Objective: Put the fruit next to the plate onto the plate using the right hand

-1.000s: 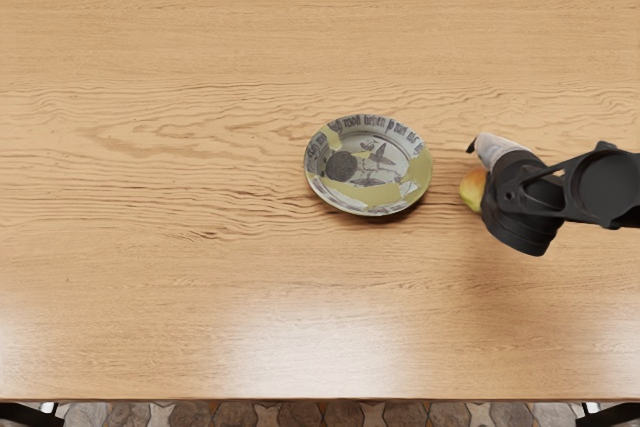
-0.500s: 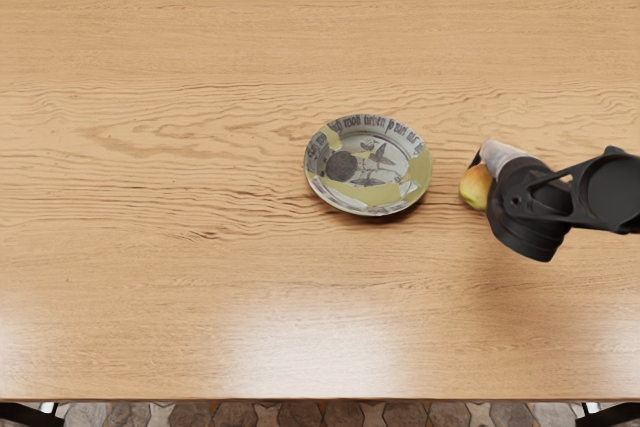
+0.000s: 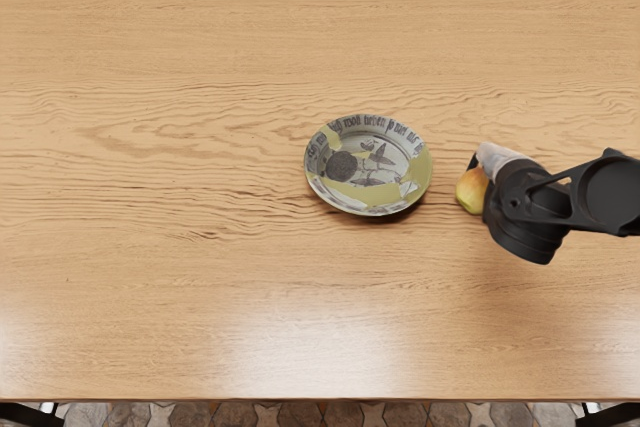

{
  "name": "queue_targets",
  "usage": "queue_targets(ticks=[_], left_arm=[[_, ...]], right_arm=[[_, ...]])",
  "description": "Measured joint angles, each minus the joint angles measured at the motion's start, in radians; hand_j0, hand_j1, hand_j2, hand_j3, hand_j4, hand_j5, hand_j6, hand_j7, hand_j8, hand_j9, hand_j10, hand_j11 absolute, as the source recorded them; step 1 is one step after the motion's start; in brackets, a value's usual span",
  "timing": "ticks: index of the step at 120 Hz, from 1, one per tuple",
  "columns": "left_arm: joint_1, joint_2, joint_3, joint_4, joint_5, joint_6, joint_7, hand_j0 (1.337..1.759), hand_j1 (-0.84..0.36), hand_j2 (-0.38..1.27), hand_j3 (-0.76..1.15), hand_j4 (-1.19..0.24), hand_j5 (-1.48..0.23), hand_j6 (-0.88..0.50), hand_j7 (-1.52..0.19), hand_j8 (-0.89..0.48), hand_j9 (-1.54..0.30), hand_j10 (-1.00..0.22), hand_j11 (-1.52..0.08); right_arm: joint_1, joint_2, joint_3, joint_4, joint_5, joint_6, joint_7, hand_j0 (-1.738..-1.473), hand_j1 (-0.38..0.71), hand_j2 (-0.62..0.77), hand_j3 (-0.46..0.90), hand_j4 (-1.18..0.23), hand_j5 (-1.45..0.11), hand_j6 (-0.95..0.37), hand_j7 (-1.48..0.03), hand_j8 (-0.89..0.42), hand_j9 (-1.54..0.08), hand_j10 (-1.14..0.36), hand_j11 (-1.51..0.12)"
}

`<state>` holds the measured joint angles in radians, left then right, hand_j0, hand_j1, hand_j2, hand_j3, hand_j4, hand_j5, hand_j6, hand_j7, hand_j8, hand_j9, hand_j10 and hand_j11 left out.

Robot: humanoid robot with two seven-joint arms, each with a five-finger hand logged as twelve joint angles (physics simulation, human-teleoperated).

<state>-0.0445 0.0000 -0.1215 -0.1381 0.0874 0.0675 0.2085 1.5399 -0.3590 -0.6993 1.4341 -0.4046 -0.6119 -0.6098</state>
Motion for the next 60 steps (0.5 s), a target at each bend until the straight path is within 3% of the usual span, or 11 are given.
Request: queue_targets(ticks=[60], left_arm=[[0.000,0.000,0.000,0.000,0.000,0.000,0.000,1.658,0.35,0.00,0.00,0.00,0.00,0.00,0.00,0.00,0.00,0.00,0.00]], right_arm=[[0.106,-0.053,0.012,0.132,0.004,0.003,0.001,-1.647,0.20,0.15,0.00,-0.42,-1.05,-0.32,-1.00,-0.41,-1.05,-0.75,-1.06]])
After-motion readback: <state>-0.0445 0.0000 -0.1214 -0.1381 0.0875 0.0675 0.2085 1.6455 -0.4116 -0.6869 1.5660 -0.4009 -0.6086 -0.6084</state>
